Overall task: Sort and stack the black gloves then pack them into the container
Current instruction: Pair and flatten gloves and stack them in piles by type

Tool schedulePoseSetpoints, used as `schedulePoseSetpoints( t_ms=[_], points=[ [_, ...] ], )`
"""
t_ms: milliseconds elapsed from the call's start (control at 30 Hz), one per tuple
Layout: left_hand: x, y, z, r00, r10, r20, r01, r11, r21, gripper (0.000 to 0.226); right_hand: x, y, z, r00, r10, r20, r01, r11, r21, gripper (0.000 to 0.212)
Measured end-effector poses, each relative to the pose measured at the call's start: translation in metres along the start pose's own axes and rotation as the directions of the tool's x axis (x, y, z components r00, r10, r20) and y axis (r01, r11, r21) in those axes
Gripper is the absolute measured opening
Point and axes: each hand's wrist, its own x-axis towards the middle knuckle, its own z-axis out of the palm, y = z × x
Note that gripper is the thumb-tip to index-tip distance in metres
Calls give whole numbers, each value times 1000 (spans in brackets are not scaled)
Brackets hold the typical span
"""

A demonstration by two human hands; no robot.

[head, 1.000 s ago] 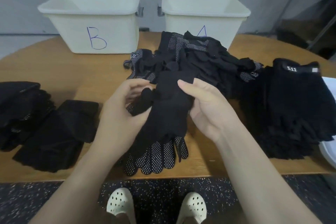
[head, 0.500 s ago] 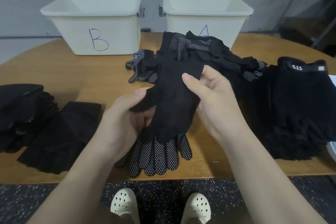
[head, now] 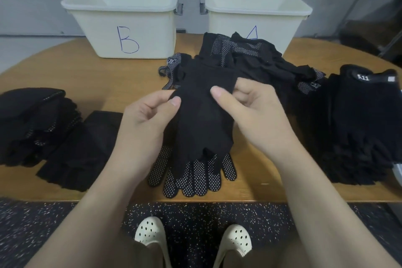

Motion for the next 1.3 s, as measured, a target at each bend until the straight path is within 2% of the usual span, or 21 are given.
schedulePoseSetpoints(
  t_ms=[67,100,200,333,467,567,633,767,933,1000,1100,1300],
  points=[
    [-1,5,-5,1000,15,-27,-15,1000,2,22,-2,-6,-4,987,60,151,-59,998,-12,35],
    [-1,8,-7,999,17,-34,-17,1000,-1,21,-3,-9,-6,982,68,178,-66,998,-13,41],
    [-4,11,-13,999,-1,-45,1,1000,4,18,-4,-14,-6,988,70,138,-75,997,34,22],
    [-14,18,-12,997,-52,-58,49,998,-39,20,-16,-25,-3,985,104,140,-116,990,84,25],
    [-26,26,-12,999,-35,-41,31,995,-93,8,-28,-35,1,984,115,137,-133,981,138,22],
    [-31,26,-12,997,-55,-45,53,998,-38,8,-31,-32,3,986,117,122,-135,979,154,21],
    [-30,22,-13,997,-66,-47,69,995,67,8,-29,-21,5,986,117,122,-128,988,84,25],
    [-17,9,-17,993,-86,-82,106,955,278,7,-14,6,15,989,93,112,-72,982,-175,45],
    [-7,-1,-14,991,1,-132,54,907,417,5,6,26,15,993,90,81,-54,929,-366,30],
    [-6,-7,-12,989,24,-144,40,905,424,7,13,27,13,991,91,95,-45,913,-405,29],
    [0,-14,-15,989,54,-140,28,852,523,8,19,32,10,988,92,121,-31,899,-436,29],
    [14,-18,-16,984,108,-144,-3,810,587,8,27,37,15,982,149,115,-77,875,-477,32]
  ],
)
